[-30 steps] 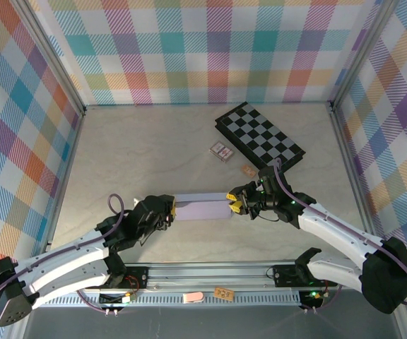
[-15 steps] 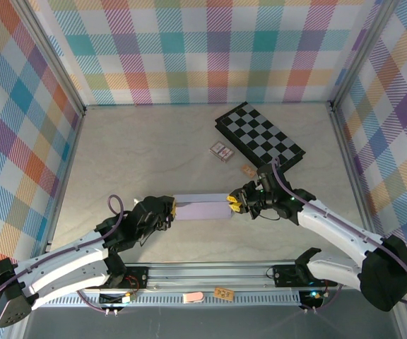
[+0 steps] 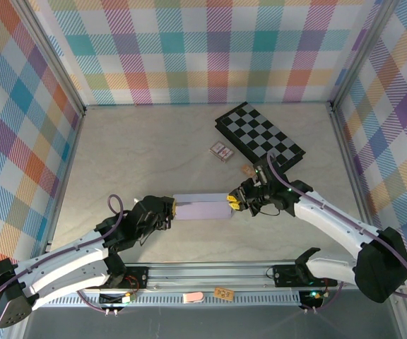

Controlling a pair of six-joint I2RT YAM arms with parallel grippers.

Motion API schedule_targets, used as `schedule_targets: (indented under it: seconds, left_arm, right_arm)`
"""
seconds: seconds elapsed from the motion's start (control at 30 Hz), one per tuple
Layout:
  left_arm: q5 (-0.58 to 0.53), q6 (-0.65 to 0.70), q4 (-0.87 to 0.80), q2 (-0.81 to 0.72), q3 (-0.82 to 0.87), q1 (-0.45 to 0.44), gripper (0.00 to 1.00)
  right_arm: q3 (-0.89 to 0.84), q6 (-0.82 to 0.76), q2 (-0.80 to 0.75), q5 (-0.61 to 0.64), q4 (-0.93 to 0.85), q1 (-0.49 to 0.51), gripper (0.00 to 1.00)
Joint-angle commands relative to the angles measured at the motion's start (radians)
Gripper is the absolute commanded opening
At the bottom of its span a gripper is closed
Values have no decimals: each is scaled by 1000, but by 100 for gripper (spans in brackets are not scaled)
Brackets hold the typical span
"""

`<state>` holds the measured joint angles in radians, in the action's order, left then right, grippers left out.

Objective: Fold the paper box

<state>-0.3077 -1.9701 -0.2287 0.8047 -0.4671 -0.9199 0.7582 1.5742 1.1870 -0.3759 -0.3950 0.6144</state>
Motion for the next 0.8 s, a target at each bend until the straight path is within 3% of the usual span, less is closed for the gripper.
schedule_targets:
  seconds: [0.0, 0.2, 0.37, 0.43, 0.57, 0.77]
  left_arm:
    - [118, -204, -74, 57, 52, 0, 0]
    - [123, -127, 8, 113, 9, 3, 0]
    - [146, -84, -41, 134, -47, 1, 0]
    - [150, -81, -82, 138, -57, 0, 0]
    - [155, -77, -93, 155, -79, -8, 0]
    - [153, -82, -73, 180, -83, -19, 0]
  right_arm:
    - [-51, -51, 71, 69, -247, 10, 0]
    - [71, -173, 130, 68, -278, 9, 3]
    - [99, -137, 74, 80, -326, 10, 13]
    - [99, -92, 39, 89, -325, 11, 20]
    - [132, 33, -10, 138, -303, 52, 47]
    - [257, 224, 62, 207, -349, 170, 77]
